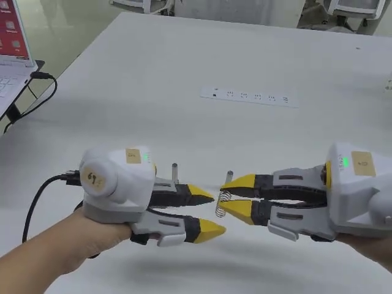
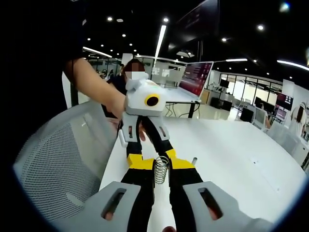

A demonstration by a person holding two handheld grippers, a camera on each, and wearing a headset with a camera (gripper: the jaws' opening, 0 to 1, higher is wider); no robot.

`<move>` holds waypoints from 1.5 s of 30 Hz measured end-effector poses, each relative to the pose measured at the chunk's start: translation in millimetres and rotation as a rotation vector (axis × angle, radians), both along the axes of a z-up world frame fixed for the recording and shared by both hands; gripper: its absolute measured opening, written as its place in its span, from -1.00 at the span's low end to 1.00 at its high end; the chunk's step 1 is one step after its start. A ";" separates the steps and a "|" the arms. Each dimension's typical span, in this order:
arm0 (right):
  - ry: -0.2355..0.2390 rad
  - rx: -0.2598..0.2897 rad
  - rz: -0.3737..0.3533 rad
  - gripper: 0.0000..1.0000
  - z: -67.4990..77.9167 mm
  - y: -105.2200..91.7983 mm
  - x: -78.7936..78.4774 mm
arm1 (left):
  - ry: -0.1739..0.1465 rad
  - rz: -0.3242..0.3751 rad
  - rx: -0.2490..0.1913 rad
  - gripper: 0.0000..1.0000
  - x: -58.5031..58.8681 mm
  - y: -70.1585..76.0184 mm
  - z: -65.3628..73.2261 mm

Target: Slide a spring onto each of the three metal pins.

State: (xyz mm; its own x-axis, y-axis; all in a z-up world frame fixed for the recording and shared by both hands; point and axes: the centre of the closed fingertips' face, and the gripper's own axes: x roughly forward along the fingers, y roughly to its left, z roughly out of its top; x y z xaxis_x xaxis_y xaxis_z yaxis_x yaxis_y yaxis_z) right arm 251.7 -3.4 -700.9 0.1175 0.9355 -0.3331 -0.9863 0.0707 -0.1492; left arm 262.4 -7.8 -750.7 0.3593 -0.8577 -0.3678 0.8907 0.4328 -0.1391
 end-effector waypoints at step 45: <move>0.001 -0.028 -0.119 -0.84 -21.7 -20.8 28.2 | -0.008 0.375 0.047 0.96 15.3 115.1 -5.3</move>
